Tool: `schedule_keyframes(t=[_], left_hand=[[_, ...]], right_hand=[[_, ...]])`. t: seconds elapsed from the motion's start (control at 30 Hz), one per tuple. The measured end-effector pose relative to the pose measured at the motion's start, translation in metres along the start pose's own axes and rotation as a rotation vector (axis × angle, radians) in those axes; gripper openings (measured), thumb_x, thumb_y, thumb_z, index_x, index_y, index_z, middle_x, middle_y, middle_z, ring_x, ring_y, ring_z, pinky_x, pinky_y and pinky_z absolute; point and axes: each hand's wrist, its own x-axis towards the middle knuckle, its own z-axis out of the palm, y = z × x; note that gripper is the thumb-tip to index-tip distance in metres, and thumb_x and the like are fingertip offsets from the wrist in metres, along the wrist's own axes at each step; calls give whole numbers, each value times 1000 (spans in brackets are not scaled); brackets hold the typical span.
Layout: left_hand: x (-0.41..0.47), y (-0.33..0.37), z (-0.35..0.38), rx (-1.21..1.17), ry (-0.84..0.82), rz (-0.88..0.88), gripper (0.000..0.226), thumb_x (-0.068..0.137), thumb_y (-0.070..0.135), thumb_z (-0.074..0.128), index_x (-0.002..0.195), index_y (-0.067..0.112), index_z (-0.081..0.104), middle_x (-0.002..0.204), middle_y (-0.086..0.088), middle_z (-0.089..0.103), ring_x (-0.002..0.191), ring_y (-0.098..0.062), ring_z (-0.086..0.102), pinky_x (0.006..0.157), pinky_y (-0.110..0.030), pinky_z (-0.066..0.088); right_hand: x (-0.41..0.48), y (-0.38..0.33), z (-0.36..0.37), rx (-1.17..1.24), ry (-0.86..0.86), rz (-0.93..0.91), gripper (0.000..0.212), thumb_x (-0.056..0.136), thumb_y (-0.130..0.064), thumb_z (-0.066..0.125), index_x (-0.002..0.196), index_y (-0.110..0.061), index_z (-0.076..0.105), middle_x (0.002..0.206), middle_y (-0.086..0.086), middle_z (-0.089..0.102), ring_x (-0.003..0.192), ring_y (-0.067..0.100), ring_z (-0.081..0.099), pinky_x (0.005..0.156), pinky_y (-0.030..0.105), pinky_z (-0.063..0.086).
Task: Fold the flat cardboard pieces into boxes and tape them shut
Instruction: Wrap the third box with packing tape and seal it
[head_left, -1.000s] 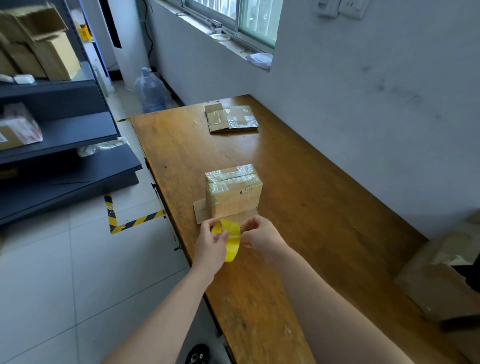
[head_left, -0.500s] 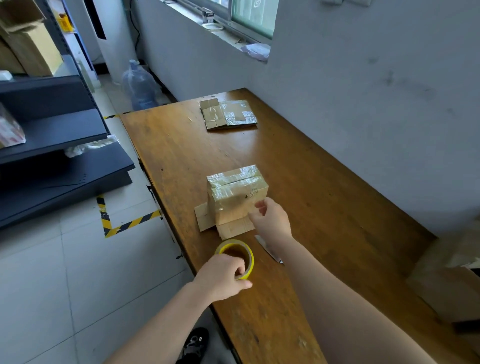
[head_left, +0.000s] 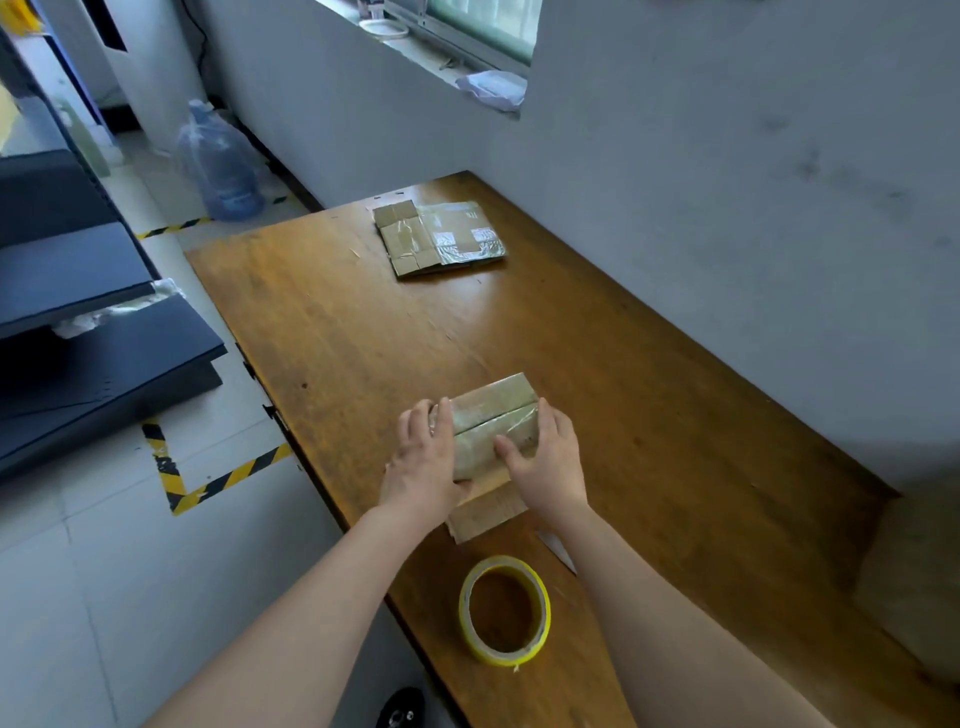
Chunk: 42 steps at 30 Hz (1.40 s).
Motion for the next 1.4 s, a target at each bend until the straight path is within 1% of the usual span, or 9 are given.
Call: schedule_keyframes(t=[0.2,0.33,0.47,0.53,0.73,0.93,1.0,1.17,1.4], left_hand=[[6,-9,1,-52,-37,76,128,64,51,82,144,36,-17,147,-1,-7,136,-24,-5,102,-57,42],[4,-12,0,-515,-82,-107,129,58,85,58,145,40,-25,155,10,-28,147,-27,-12,110,-62,21],[16,-13,-5,-875,-126,-474,77,87,66,47,148,23,28,148,-9,32,129,-31,42,100,-53,44],[18,-10,-10,-971,-129,-424,52,94,44,53,140,25,40,136,-6,48,116,-26,52,90,-49,52],[-1,-1,-30,-982,218,41,63,88,9,65,135,40,35,155,5,28,136,-9,30,107,-41,42],[-19,0,-12,-918,299,3,28,92,20,61,117,24,48,139,4,43,127,-19,44,95,-35,51],[-23,-3,-1,-932,264,-116,34,94,23,57,125,28,42,131,3,45,124,-22,47,89,-31,51],[-21,2,16,-1054,-10,-379,67,101,28,44,154,29,3,157,-4,25,143,-25,26,112,-43,30],[-13,0,27,-1128,-140,-418,53,103,32,37,153,24,19,149,-4,39,136,-22,36,112,-40,29]], right_hand=[[3,-2,2,80,45,43,88,86,-44,67,153,-17,18,151,1,29,138,18,28,112,36,31],[10,-8,-6,123,57,104,91,84,-40,71,154,-20,16,149,2,30,136,19,33,108,36,36],[9,-10,-12,123,33,117,82,86,-36,69,152,-20,23,145,3,34,126,16,41,102,34,43],[8,-14,-17,127,68,103,74,86,-38,68,148,-24,31,140,1,40,113,11,46,88,26,46],[10,-34,-41,326,204,177,75,82,-74,49,140,-27,42,125,-7,56,106,13,55,82,32,51],[4,-9,-34,278,112,279,45,89,-47,63,122,-18,55,111,-3,61,85,9,55,58,19,41],[1,4,-26,308,74,299,40,89,-39,66,122,-18,55,114,-3,60,85,7,52,54,16,36],[-4,26,-12,321,29,329,39,91,-33,65,125,-17,54,122,-1,60,93,9,50,59,14,36],[-1,31,-14,207,7,273,49,82,-54,68,114,-21,52,105,-7,58,86,7,54,58,17,42]])
